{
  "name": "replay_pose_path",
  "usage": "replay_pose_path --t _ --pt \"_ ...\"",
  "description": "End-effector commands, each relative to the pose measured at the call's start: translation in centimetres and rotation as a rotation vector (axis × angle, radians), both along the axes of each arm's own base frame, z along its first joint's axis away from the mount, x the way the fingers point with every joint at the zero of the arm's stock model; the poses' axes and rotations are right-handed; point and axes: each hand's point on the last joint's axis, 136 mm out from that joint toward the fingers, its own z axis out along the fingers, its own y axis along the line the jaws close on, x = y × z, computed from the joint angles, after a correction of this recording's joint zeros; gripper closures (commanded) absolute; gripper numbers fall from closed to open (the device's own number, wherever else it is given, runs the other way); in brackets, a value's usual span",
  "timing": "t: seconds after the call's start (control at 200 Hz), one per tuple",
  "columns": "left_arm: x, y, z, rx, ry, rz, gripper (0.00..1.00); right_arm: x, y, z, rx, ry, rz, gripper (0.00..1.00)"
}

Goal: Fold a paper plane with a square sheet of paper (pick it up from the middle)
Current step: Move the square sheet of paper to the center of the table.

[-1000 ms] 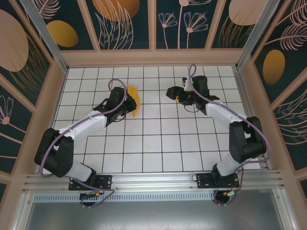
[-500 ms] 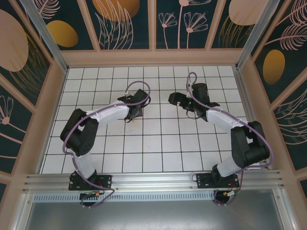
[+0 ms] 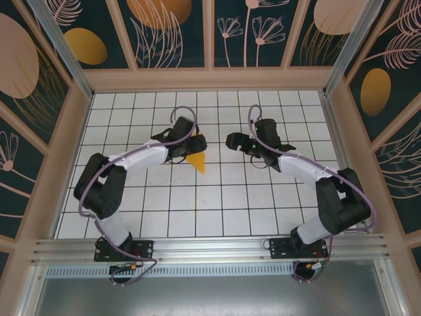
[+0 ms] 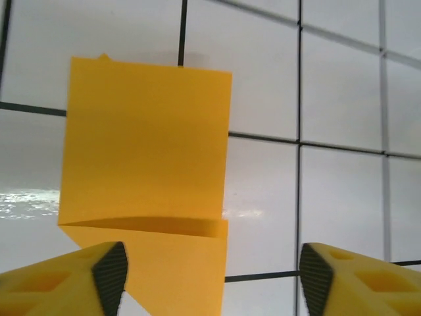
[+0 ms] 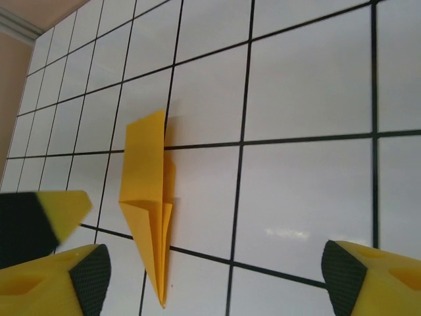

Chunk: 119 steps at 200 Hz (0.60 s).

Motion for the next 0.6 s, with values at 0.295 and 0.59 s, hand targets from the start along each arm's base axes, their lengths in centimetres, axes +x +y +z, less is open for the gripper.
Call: replay_pose_path --t 0.295,0.59 --pt "-0.1 9.3 3.1 -0.060 -0.124 0.247 0.05 -2.6 13.7 -3.8 -0.006 0.124 0.252 0.51" --pt "-1.0 11.7 2.1 -0.055 -0.111 0.307 0.02 -2.0 16.3 -8.9 -0.103 0.239 0.288 0.56"
